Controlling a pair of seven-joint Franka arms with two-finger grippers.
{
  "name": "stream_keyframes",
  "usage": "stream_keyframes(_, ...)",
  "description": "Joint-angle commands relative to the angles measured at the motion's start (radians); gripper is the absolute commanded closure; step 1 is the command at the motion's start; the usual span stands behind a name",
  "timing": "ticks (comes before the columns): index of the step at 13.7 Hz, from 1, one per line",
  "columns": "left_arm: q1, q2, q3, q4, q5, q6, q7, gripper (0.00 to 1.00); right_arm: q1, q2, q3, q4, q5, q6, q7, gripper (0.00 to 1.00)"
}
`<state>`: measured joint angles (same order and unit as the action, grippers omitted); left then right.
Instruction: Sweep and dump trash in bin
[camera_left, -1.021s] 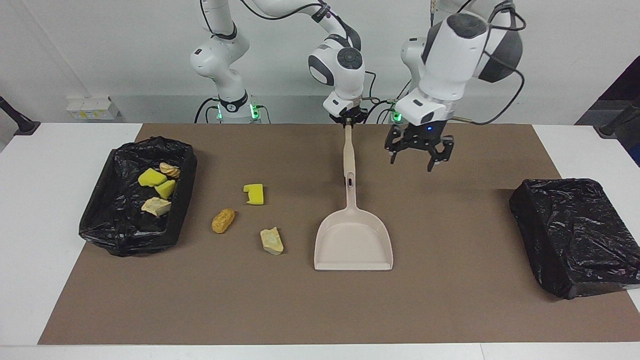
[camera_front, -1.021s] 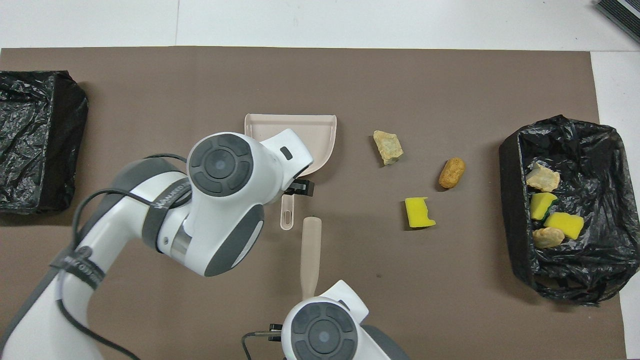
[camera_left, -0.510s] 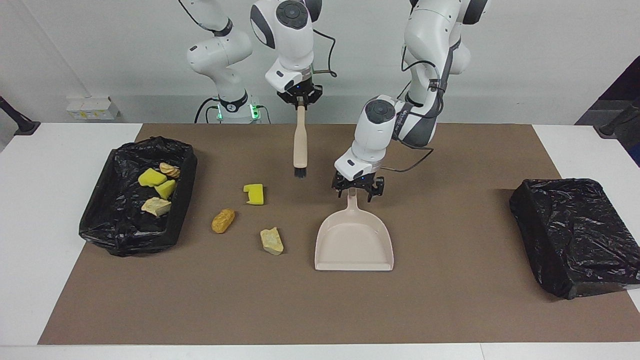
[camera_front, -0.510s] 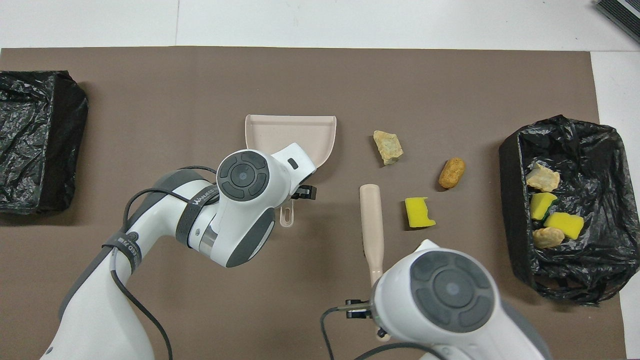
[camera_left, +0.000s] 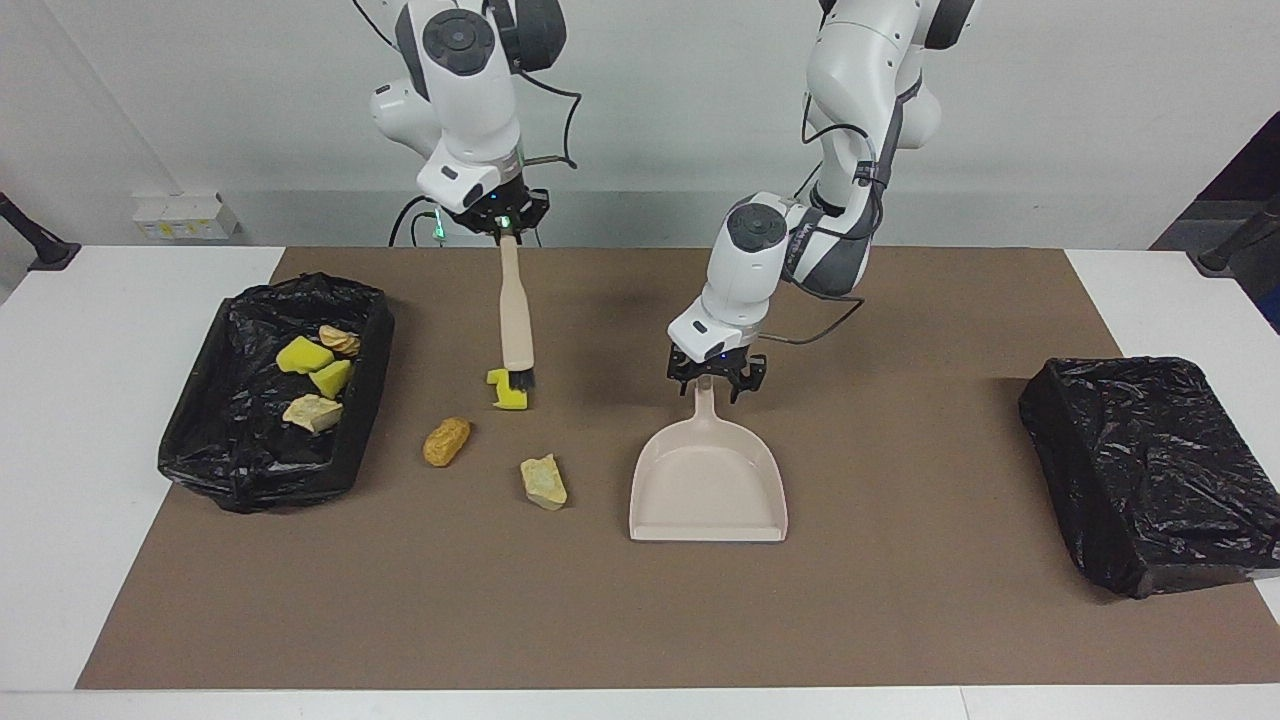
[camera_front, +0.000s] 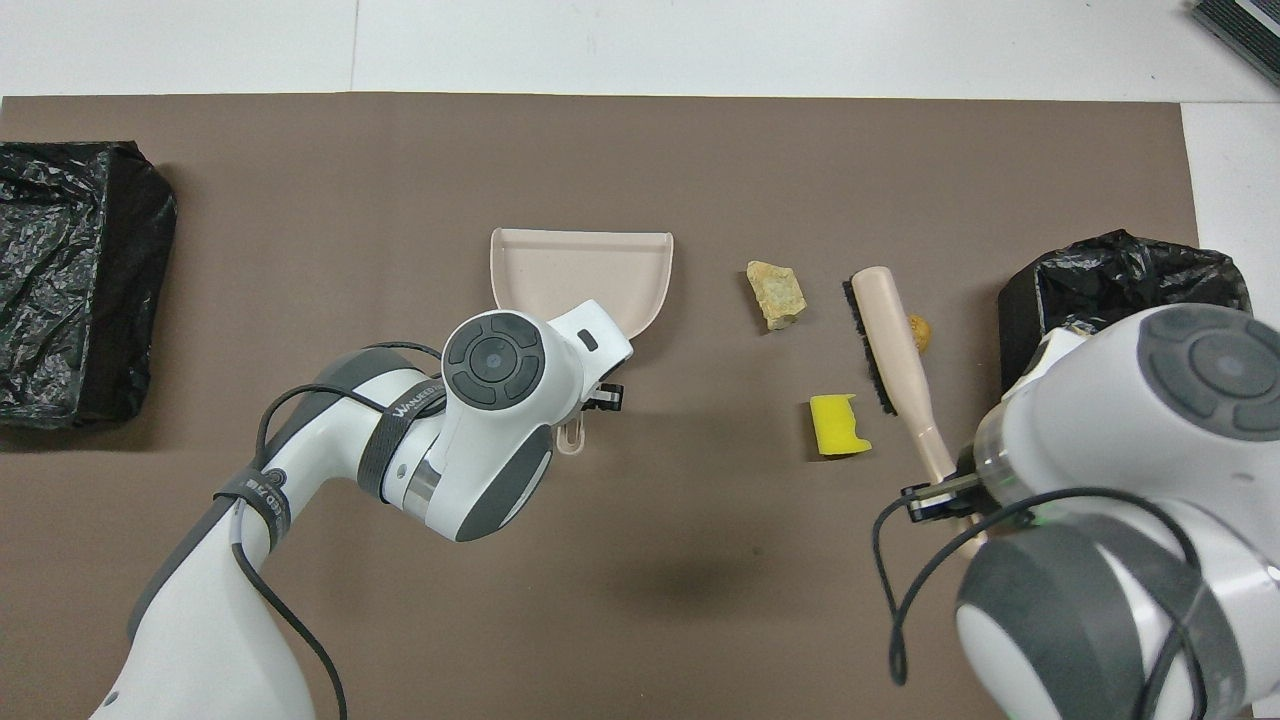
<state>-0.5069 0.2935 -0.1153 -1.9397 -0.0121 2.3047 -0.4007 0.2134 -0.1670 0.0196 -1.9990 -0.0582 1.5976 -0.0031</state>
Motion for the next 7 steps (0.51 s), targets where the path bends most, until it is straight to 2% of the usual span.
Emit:
stream_keyframes(1, -0.002, -0.022, 0.016, -0.004, 0.027, -0.013, 0.047, 1.0, -0.063, 0.143, 0.017, 0.087, -0.166, 0.021, -0.194, 1.0)
stream_keyframes(3, 0.042, -0.048, 0.02, 0.005, 0.046, -0.014, 0.214, 1.0, -0.066, 0.228, 0.016, 0.121, -0.321, 0.08, -0.28, 1.0)
stream_keyframes(4, 0.066, -0.06, 0.02, 0.008, 0.046, -0.016, 0.302, 1.0, -0.098, 0.242, 0.016, 0.114, -0.362, 0.14, -0.303, 1.0)
stream_keyframes(7, 0.108, -0.063, 0.02, 0.031, 0.046, -0.03, 0.515, 1.0, -0.117, 0.271, 0.017, 0.076, -0.367, 0.186, -0.284, 1.0)
